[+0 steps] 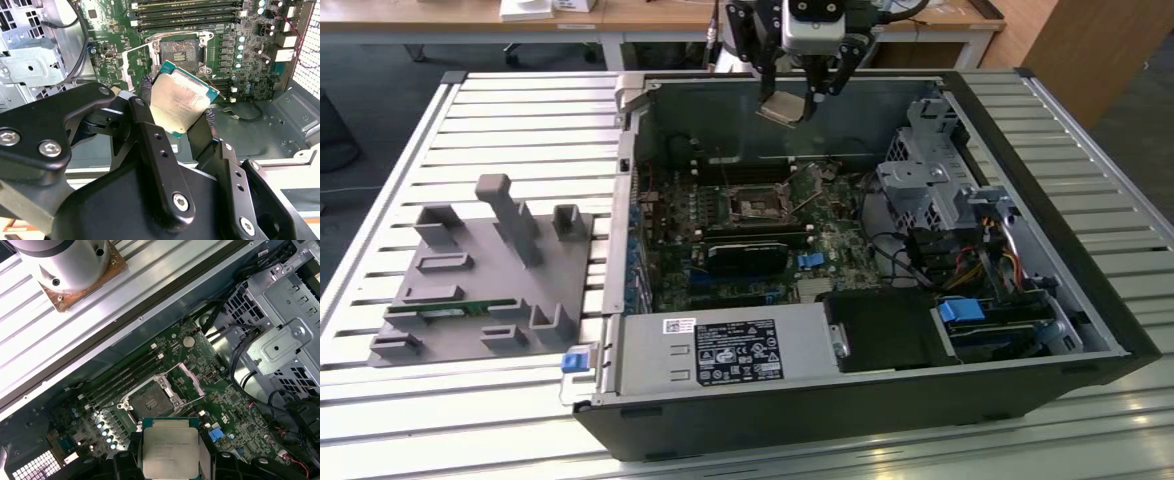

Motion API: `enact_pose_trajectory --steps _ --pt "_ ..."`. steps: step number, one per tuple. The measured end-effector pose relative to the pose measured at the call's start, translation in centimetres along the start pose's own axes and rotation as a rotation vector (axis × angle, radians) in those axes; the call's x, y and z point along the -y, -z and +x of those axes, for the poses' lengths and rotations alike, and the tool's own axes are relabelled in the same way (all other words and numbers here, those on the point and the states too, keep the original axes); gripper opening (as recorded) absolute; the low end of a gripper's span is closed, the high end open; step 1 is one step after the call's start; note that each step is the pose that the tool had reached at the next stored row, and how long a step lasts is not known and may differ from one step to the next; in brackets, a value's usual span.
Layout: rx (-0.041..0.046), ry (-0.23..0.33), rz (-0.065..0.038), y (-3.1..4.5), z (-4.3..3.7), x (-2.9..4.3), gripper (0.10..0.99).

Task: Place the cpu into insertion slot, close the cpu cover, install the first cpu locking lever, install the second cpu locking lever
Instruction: 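Place the cpu into insertion slot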

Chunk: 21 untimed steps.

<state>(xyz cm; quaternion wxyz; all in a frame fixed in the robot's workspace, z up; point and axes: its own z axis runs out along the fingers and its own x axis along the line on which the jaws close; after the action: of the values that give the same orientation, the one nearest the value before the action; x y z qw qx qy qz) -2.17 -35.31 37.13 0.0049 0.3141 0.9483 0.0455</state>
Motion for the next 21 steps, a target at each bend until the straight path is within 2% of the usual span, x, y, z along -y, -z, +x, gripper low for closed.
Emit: enact_pose_trajectory --steps 21 --pt "0.0072 -0.080 -0.002 -0.04 0.00 0.00 0.537"
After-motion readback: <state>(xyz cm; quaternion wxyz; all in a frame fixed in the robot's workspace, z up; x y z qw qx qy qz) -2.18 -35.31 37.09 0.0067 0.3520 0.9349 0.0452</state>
